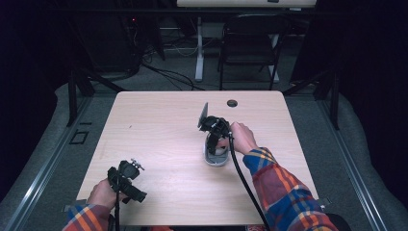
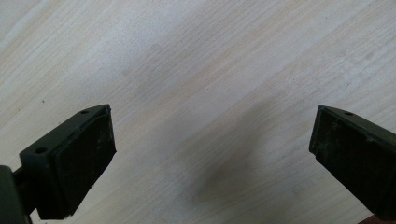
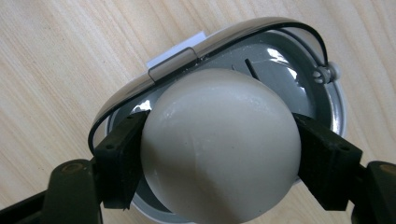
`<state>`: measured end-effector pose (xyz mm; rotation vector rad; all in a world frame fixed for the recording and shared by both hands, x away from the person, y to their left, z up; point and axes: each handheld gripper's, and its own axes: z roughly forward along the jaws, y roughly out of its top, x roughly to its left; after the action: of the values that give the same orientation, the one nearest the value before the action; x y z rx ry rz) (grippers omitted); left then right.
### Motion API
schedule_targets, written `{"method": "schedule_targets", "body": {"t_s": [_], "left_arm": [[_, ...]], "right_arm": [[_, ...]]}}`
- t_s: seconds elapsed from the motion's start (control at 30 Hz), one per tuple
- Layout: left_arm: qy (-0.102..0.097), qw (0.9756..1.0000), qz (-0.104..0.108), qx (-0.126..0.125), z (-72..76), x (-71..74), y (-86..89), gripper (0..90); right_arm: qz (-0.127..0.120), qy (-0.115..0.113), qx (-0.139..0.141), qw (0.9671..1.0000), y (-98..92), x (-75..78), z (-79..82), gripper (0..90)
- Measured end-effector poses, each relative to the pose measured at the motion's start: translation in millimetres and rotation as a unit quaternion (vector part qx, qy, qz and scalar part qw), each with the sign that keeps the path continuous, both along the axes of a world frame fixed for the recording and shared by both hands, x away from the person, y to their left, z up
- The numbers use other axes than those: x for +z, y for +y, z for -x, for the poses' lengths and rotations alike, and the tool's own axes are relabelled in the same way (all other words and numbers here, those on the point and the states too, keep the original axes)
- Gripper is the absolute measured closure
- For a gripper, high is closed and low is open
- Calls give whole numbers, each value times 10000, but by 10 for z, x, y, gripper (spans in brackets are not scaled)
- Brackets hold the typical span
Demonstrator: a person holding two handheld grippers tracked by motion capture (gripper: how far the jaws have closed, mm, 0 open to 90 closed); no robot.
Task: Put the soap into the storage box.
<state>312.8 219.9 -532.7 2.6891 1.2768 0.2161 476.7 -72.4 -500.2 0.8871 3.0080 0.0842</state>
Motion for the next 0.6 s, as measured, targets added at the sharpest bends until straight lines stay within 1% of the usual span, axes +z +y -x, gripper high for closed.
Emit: {"method": "schedule_targets", "body": {"t_s": [0.07, 0.33, 0.43, 0.5, 0.57, 0.6], "left_arm": [[0, 10000, 0, 1, 0, 0, 0, 0], [2, 10000, -2, 2, 0, -1, -1, 0], [3, 10000, -2, 2, 0, -1, -1, 0], [1, 10000, -1, 3, 0, -1, -2, 0], [2, 10000, -2, 3, 0, -2, -2, 0], [0, 10000, -3, 3, 1, -1, -2, 0]], "right_arm": [[-49, -10, -30, 10000, -8, -19, 2, 246], [24, 2, -13, 10000, -24, -65, -2, 245], [-32, -35, -62, 10000, -47, -96, -1, 244], [-19, -11, -64, 10000, -58, -89, -2, 244], [-31, -40, -56, 10000, -70, -92, -3, 244], [-67, -43, -80, 9999, -78, -96, 0, 243]]}}
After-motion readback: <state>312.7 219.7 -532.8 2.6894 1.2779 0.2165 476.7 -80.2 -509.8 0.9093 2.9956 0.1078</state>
